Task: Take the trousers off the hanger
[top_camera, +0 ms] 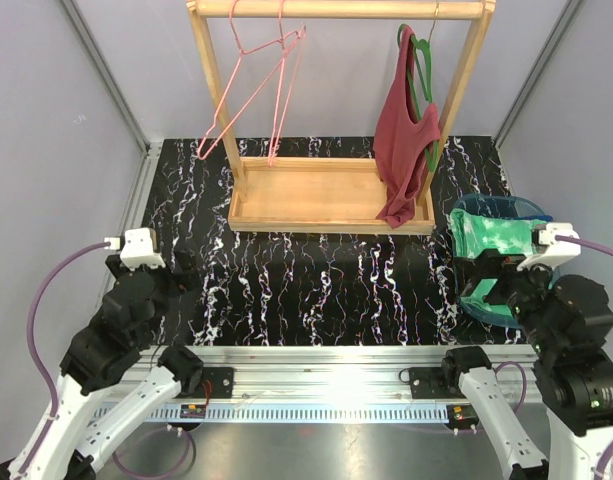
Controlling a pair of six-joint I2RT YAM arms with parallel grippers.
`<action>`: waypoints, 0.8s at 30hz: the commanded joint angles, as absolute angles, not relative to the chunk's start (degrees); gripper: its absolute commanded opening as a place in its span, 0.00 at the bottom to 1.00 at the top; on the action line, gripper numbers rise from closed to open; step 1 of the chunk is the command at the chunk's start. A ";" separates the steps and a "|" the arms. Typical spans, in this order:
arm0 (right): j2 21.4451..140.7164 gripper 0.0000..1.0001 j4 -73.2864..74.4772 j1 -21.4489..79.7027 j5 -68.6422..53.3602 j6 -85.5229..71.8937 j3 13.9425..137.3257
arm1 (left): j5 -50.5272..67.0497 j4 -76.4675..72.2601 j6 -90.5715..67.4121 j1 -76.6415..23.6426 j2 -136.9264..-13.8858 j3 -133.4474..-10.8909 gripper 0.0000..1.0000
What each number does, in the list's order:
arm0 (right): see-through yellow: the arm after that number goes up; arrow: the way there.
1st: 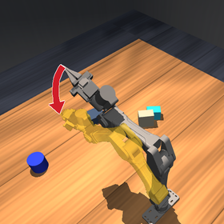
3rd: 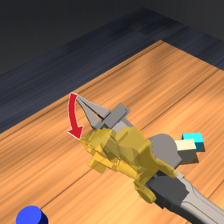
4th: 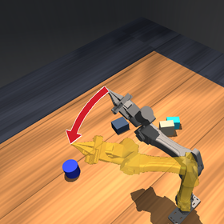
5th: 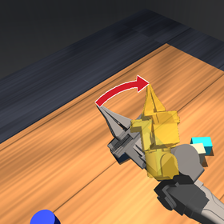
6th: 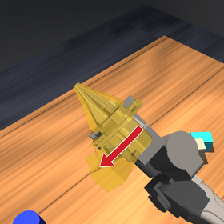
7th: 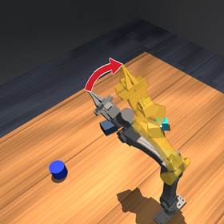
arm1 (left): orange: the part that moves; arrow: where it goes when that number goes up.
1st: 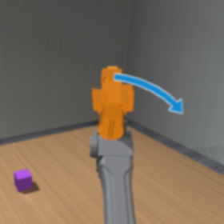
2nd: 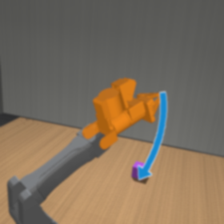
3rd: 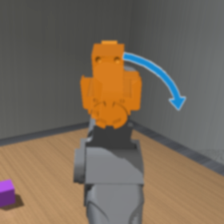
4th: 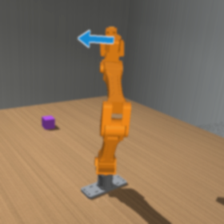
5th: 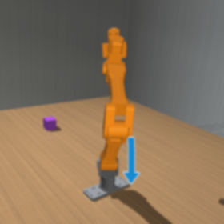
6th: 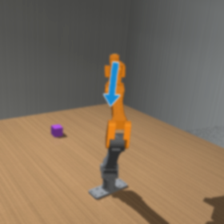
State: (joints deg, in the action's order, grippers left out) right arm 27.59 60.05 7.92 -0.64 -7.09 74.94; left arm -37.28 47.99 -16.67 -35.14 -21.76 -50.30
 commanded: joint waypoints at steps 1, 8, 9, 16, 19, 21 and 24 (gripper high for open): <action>28.21 0.99 54.32 8.35 1.05 -7.38 71.99 | -35.24 40.52 -13.27 -33.75 -21.53 -49.66 0.99; 29.80 0.99 53.17 8.35 3.16 -6.50 69.26 | -31.04 39.38 -13.27 -28.84 -23.56 -47.81 0.99; 29.71 0.99 53.26 8.35 3.51 -6.24 69.08 | -30.85 39.38 -13.53 -27.61 -23.47 -47.64 0.99; 29.18 0.99 55.54 8.35 5.19 -6.06 69.87 | -29.97 39.20 -14.06 -25.75 -22.59 -47.11 0.99; 29.00 1.00 56.68 8.35 5.54 -5.89 70.31 | -30.15 39.55 -14.41 -25.66 -22.41 -47.02 0.99; 28.48 0.99 56.87 8.35 5.80 -5.54 70.31 | -30.15 39.55 -14.50 -25.66 -22.41 -47.11 0.99; 27.86 0.99 56.69 8.35 5.98 -5.45 70.31 | -30.23 39.55 -14.50 -25.66 -22.06 -46.93 0.99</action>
